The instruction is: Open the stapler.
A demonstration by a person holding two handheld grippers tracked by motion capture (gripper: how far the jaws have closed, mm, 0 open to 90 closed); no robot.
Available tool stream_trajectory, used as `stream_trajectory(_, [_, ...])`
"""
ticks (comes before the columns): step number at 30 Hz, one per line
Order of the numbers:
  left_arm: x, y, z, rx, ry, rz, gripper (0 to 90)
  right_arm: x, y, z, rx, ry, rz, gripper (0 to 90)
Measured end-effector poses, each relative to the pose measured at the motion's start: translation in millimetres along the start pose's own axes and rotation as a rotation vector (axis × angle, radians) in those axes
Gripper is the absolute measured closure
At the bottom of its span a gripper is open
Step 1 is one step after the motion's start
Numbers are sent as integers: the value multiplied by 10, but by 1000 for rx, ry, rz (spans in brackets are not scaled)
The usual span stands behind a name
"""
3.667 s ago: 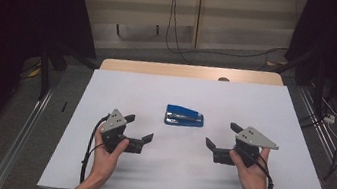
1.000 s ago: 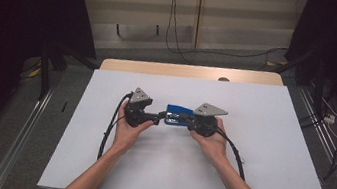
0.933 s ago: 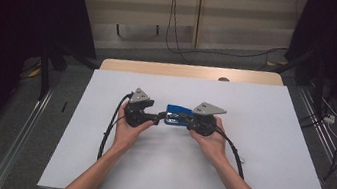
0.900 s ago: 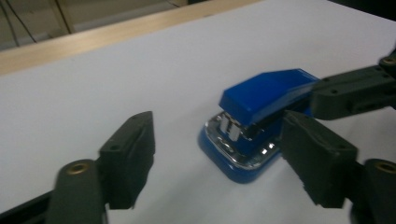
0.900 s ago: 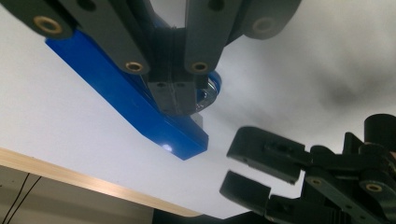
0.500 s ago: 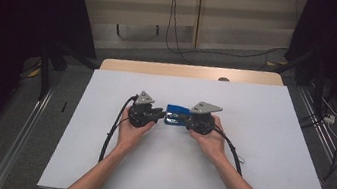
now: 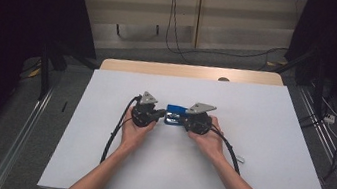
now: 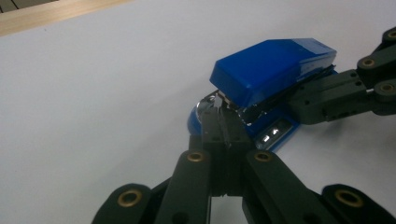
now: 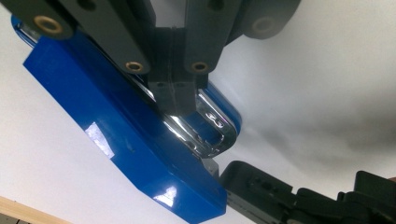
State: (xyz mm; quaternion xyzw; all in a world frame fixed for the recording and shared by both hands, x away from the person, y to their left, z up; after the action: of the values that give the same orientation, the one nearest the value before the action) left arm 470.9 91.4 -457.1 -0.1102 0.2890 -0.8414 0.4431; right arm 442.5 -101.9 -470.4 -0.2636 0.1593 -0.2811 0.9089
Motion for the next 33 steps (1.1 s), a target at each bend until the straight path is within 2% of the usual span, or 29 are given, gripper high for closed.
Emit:
stream_trajectory(1, [7,12,2,3,-16,-2,900,1,0,-1,0,0,0,900])
stream_trajectory(3, [12,42,7,2,-17,3,900,0,1,-1,0,-1,-2,900])
stream_trajectory(4, [0,48,6,8,-35,-4,900,-3,2,0,-1,-4,-4,900])
stream_trajectory(7, [-7,42,19,11,-29,-10,900,-1,3,0,-1,-1,-5,900])
stream_trajectory(9, [-10,42,34,12,-42,-13,900,12,2,3,1,8,-6,900])
stream_trajectory(12, [-8,28,38,3,-3,-4,900,13,5,4,1,8,-6,900])
stream_trajectory(18, [0,11,50,9,-7,-20,900,13,5,4,1,8,-6,900])
stream_trajectory(23, [8,-6,61,23,-1,-16,900,7,6,4,0,4,-11,900])
stream_trajectory(29, [6,-16,72,30,-16,-20,900,8,5,4,1,4,-8,900])
stream_trajectory(33, [8,-19,79,39,-25,-25,900,-12,10,5,-6,-15,-4,900])
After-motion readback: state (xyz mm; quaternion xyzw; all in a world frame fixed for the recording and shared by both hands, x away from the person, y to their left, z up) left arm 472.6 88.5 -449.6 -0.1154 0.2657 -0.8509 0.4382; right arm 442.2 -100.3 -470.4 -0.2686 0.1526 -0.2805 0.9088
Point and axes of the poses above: each handheld gripper's, and its own axes: y roughly forward along the jaws, z roughly out of its top, x roughly to its right, the point moved 2 cm from there along y, roughly forward along the jaws, and after that the axes turned 13 degrees about z, right-handed, at the moved point
